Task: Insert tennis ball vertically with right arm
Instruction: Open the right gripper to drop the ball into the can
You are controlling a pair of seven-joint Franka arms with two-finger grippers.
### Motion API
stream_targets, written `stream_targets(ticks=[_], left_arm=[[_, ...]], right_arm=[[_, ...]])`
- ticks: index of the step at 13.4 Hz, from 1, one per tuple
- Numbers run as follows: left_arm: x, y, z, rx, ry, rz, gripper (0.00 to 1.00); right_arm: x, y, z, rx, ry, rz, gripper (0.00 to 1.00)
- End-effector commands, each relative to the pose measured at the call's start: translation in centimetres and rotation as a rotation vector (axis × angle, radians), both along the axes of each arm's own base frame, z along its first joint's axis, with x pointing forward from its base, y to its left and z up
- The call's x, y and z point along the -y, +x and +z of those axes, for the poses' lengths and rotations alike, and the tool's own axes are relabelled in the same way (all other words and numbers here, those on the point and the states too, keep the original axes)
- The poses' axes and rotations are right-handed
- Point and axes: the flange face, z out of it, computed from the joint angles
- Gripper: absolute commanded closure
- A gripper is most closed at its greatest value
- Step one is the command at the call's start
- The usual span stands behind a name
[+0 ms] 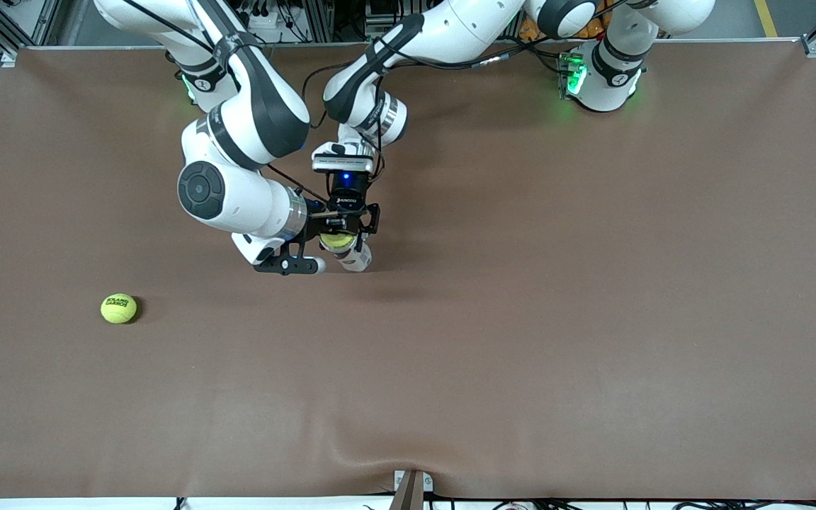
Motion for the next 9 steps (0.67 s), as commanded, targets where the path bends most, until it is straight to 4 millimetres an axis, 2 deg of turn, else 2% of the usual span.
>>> stream_targets(ticks=[1,4,6,9], left_arm=[[0.5,0.1,0.1,0.036,-0.020,-0.011,0.21],[0.5,0.1,0.1,0.036,-0.020,-0.011,0.20],[0.5,0.1,0.1,0.036,-0.020,-0.011,0.20],[0.4,0.1,0.0,0.036,-0.019,-0.011,0.19]], right_arm=[[0.5,0.2,0.5,0.012,-0.012,-0.018,0.00],[1.5,0.7,1.1,0.057,-0.066,0.021,0.00],[4.8,2.2,1.4,0.098,-0.124,0.060,0.00],[12.2,4.4,0.8,0.077,-0.113,0.132,0.00]])
